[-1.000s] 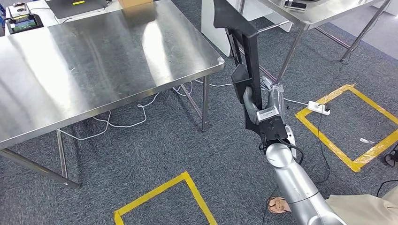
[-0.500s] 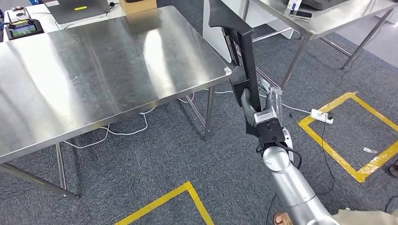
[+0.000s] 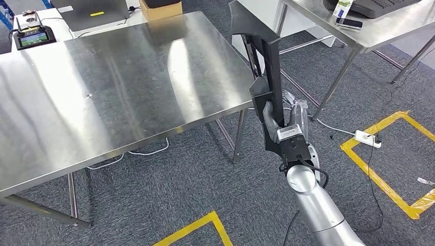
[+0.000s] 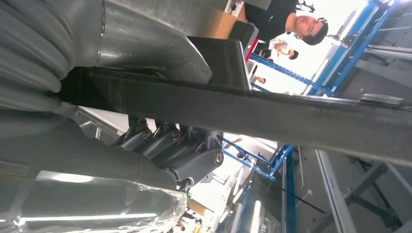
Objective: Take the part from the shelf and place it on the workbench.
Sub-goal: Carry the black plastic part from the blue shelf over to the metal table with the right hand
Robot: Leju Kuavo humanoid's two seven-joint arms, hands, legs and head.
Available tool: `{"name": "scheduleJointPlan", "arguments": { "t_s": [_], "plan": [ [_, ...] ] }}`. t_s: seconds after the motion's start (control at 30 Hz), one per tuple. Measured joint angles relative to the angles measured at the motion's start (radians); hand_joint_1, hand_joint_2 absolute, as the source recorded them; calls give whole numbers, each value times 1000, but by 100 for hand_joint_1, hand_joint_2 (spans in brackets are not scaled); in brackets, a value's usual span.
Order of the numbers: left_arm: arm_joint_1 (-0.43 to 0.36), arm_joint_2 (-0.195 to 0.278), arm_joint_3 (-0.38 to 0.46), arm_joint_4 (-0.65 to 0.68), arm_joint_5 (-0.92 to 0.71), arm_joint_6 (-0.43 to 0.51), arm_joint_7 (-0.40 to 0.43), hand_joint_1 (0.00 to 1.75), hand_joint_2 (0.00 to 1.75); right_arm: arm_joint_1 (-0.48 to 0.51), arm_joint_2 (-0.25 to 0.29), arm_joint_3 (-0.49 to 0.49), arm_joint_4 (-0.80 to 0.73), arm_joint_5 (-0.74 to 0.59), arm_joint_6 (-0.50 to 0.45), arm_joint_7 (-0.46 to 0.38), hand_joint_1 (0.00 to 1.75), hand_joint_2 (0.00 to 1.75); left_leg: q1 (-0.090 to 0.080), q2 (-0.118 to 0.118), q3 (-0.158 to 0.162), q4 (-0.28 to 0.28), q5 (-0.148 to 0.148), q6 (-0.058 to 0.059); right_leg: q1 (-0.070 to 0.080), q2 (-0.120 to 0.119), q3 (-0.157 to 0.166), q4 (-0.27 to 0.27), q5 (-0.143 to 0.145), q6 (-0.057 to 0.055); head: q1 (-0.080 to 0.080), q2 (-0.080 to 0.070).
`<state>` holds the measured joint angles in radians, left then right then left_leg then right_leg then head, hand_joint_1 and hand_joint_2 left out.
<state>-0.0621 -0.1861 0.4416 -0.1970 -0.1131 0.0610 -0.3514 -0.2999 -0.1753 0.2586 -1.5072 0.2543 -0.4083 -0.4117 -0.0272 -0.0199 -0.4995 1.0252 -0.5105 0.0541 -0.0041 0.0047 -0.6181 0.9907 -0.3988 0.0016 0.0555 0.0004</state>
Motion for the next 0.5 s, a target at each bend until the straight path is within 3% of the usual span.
{"name": "scheduleJointPlan", "arguments": {
  "t_s": [0.03, 0.1, 0.17, 0.23, 0.3, 0.37, 0.43, 0.5],
  "plan": [
    [0, 1, 0, 0, 1, 0, -1, 0, 0, -3, 3, 0, -1, 2, 2, 0, 175, 175, 1, 2, -20, 39, 7, -5, -3, 0, 10, -3, -6, -10, -1, 0],
    [-1, 4, 1, 0, 2, 1, -3, 0, 0, -13, 10, 1, 1, 5, 11, -1, 175, 175, 9, 6, -94, 149, -4, -21, -7, 1, 30, -6, -22, -24, -2, 0],
    [1, 4, 2, 0, 5, 2, -3, 0, 0, -27, 16, 1, 6, 7, 21, -1, 175, 175, 20, 11, -175, 245, -58, -36, -7, 2, 49, -6, -42, -26, -4, 0],
    [5, 5, 7, 0, 8, 3, -3, 0, 0, -38, 20, 2, 16, 5, 30, -2, 175, 175, 27, 14, -220, 263, -93, -43, -7, 5, 72, -6, -61, -23, -4, 0],
    [8, 5, 12, 0, 10, 4, -3, 0, 0, -50, 23, 2, 27, -1, 40, -4, 175, 175, 30, 16, -218, 190, -54, -42, -6, 5, 100, -7, -82, -19, -4, 0],
    [11, 5, 16, 1, 12, 6, -3, 0, 0, -66, 27, 3, 39, -5, 46, -7, 175, 175, 28, 17, -194, 67, 56, -32, -5, 6, 128, -7, -105, -14, -3, 0],
    [13, 7, 19, 2, 15, 8, -1, 0, 0, -84, 31, 6, 53, -7, 50, -10, 175, 175, 22, 15, -174, -4, 124, -19, -2, 9, 145, -10, -124, -5, -3, 0],
    [13, 7, 22, 2, 18, 10, 1, 0, 0, -96, 34, 9, 63, -8, 52, -12, 175, 175, 17, 15, -159, -15, 117, -5, 2, 11, 162, -11, -132, 9, -3, 0]
  ]
}}
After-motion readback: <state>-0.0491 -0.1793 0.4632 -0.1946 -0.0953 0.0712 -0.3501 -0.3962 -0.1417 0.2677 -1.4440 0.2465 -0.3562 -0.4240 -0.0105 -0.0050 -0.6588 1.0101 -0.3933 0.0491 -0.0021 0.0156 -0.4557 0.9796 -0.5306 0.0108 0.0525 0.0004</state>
